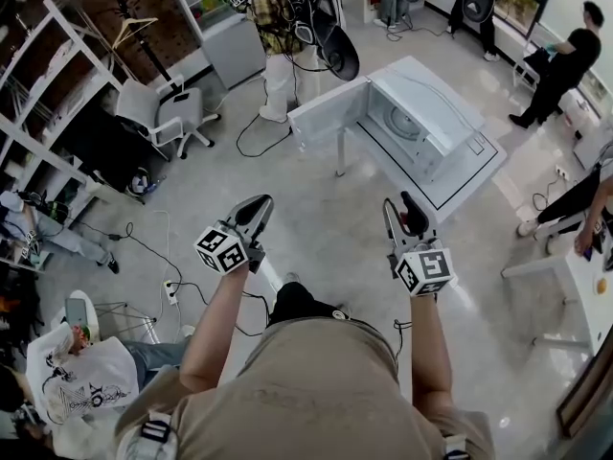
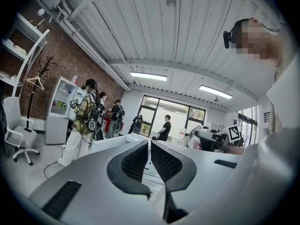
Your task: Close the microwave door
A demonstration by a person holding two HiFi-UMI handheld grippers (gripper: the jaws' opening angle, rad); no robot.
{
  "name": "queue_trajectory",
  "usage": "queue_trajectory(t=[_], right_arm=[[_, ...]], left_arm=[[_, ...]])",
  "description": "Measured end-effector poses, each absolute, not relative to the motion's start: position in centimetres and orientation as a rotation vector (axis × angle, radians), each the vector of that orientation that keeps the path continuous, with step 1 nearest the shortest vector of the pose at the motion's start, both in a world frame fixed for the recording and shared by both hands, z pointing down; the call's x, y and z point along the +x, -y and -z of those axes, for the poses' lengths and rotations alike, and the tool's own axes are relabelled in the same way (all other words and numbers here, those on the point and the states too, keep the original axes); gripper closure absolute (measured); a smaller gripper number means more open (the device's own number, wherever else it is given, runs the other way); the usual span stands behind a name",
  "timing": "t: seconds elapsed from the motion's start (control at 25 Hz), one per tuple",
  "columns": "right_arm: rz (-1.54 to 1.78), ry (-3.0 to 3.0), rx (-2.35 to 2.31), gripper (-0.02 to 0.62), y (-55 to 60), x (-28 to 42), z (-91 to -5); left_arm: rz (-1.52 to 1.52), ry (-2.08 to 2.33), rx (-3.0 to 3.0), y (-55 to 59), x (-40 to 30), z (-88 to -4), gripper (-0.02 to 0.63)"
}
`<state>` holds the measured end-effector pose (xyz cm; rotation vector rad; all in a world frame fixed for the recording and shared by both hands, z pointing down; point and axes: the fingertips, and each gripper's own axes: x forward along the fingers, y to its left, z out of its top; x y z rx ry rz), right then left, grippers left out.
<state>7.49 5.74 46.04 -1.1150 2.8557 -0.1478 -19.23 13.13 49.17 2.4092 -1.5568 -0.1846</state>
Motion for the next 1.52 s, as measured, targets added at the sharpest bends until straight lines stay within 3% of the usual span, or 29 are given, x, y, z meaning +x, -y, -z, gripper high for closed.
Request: queue_trajectory(t=[1.08,1.52], right_arm=[[0.23,-2.863,-1.343,0.439,8.9,-9.4,-47.9],[0.267,-2.813,-1.467,0.437,11.5,-12.1,-50.1]], left_arm=[[0.062,1.342,2.482,9.3,-35.7,-55.1,0.583],[-0.154,1.153,2.549,17.0,-37.0,-61.7,0.552]])
